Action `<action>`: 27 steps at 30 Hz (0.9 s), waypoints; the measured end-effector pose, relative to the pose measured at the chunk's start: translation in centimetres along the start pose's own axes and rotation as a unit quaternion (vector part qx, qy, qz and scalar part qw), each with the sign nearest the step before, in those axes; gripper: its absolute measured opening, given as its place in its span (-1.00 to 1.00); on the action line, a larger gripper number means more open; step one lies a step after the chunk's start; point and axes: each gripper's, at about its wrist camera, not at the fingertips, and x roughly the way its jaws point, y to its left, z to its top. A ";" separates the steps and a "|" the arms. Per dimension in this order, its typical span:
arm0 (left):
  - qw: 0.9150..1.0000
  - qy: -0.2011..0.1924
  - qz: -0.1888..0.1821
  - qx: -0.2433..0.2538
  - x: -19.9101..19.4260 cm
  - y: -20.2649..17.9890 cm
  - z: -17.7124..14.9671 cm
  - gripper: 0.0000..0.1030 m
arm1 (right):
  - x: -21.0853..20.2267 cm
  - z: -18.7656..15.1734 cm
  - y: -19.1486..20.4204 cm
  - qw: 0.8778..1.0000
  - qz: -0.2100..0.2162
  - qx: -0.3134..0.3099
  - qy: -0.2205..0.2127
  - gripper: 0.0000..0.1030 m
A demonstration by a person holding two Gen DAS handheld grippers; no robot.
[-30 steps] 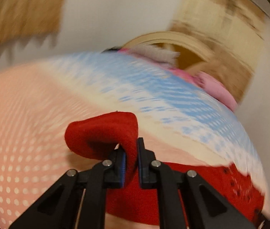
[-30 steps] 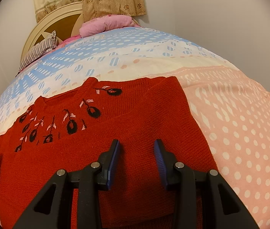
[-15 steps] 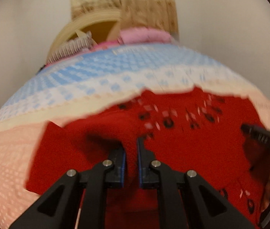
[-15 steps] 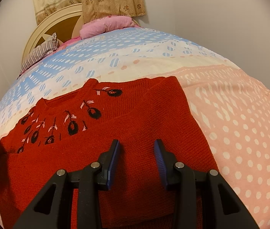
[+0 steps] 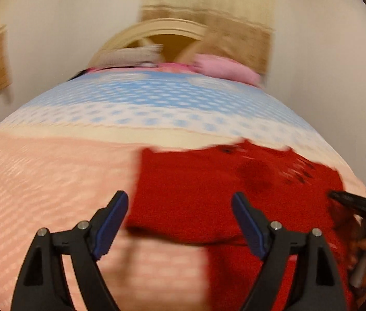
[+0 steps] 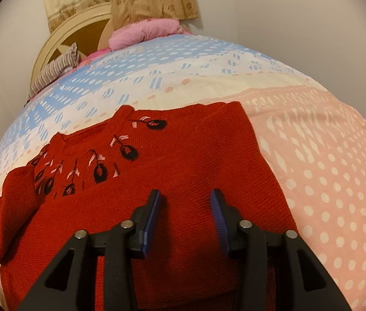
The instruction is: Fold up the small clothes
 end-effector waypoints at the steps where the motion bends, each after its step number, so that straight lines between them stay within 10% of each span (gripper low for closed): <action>1: 1.000 0.005 0.019 -0.022 0.5 1.7 -0.1 0.65 | -0.7 0.2 0.5 1.000 -0.008 0.000 0.005 -0.17; 6: 0.989 0.042 0.088 -0.108 3.2 7.2 -2.2 0.65 | -4.4 -0.5 5.1 0.992 0.121 0.023 0.004 0.08; 10: 0.984 0.080 0.053 -0.148 5.0 8.1 -3.1 0.65 | -6.1 -1.4 13.7 0.982 0.176 -0.074 0.009 0.17; 18: 0.985 0.078 0.042 -0.147 5.1 8.2 -3.3 0.77 | -0.9 -2.8 22.9 0.979 0.099 -0.171 0.042 0.16; 20: 0.984 0.071 0.029 -0.160 5.1 8.6 -3.3 0.80 | 0.1 -2.8 22.7 0.980 0.089 -0.169 0.051 -0.55; 27: 0.979 0.050 -0.002 -0.199 4.6 9.7 -3.5 0.81 | -3.9 1.0 20.8 0.979 0.164 -0.121 0.017 -0.81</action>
